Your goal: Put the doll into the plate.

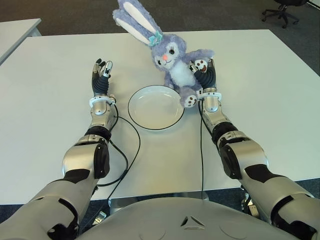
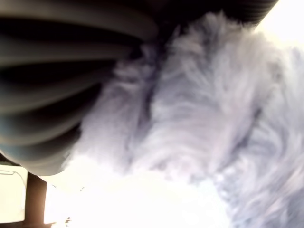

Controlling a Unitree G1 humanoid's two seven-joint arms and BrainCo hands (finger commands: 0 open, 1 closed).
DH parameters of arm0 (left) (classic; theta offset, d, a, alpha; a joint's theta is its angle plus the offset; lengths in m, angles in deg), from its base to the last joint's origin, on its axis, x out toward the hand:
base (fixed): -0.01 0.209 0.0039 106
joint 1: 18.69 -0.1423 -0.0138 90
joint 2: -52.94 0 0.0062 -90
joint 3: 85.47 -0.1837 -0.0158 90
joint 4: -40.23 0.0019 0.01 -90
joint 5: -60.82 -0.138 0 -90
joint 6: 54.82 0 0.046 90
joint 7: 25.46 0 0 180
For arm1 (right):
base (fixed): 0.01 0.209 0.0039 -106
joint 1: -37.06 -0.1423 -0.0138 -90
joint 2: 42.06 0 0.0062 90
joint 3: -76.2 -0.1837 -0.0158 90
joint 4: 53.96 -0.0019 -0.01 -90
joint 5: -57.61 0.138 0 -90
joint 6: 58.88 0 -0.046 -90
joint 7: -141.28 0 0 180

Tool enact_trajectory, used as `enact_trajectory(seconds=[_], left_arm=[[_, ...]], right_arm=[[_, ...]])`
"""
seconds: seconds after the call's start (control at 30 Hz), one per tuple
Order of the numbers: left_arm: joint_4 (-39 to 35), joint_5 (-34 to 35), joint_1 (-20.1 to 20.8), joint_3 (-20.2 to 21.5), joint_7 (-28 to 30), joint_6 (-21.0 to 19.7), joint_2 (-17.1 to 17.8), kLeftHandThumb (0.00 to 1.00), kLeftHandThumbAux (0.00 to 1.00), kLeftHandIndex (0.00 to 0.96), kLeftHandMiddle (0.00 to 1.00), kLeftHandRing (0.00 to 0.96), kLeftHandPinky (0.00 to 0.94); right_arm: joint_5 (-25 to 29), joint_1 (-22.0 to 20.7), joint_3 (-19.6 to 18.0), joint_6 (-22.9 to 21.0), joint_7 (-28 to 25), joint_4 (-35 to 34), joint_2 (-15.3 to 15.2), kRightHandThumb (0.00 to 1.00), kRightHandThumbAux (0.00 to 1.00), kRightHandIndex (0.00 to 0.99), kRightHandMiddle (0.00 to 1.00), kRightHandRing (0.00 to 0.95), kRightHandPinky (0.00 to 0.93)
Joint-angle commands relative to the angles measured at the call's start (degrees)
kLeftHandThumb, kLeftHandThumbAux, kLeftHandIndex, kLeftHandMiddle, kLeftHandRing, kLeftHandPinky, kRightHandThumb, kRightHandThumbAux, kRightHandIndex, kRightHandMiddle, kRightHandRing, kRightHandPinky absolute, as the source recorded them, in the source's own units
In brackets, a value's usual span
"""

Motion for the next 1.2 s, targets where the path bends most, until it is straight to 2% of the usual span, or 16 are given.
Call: enact_trajectory(seconds=[0.03, 0.4, 0.7, 0.8, 0.97, 1.2], left_arm=[[4.2, -0.2, -6.1, -0.5, -0.2, -4.1, -2.2, 0.0, 0.395, 0.0, 0.11, 0.136, 0.158], [4.2, 0.2, -6.2, -0.2, 0.4, -4.0, -2.2, 0.0, 0.395, 0.0, 0.093, 0.12, 0.143], [4.2, -0.3, -6.3, -0.6, -0.4, -3.8, -2.1, 0.0, 0.404, 0.0, 0.102, 0.118, 0.112], [4.2, -0.5, -6.3, -0.7, -0.7, -3.7, -2.2, 0.0, 0.4, 0.0, 0.114, 0.135, 0.143], [4.2, -0.7, -6.4, -1.0, -0.6, -3.7, -2.0, 0.0, 0.398, 0.0, 0.111, 0.131, 0.13], [4.2, -0.5, -6.3, -0.6, 0.0, -3.8, -2.0, 0.0, 0.399, 0.0, 0.102, 0.128, 0.159]], right_arm=[[-0.7, 2.7, 0.3, 2.0, 0.0, 0.1, 0.7, 0.534, 0.723, 0.751, 0.867, 0.879, 0.844], [-1.1, 3.0, 0.6, 3.8, 0.5, -1.2, 0.5, 0.515, 0.726, 0.741, 0.867, 0.88, 0.85], [-3.0, 3.1, 1.2, 6.0, 2.9, -2.5, 0.0, 0.498, 0.728, 0.742, 0.87, 0.885, 0.854], [-3.7, 3.1, 1.4, 6.7, 3.9, -2.8, -0.2, 0.506, 0.73, 0.732, 0.867, 0.881, 0.85], [-4.8, 2.8, 1.5, 7.7, 5.3, -3.6, -0.7, 0.507, 0.728, 0.732, 0.863, 0.878, 0.845], [-5.5, 2.5, 1.7, 8.1, 6.4, -4.0, -1.1, 0.499, 0.726, 0.728, 0.859, 0.875, 0.844]])
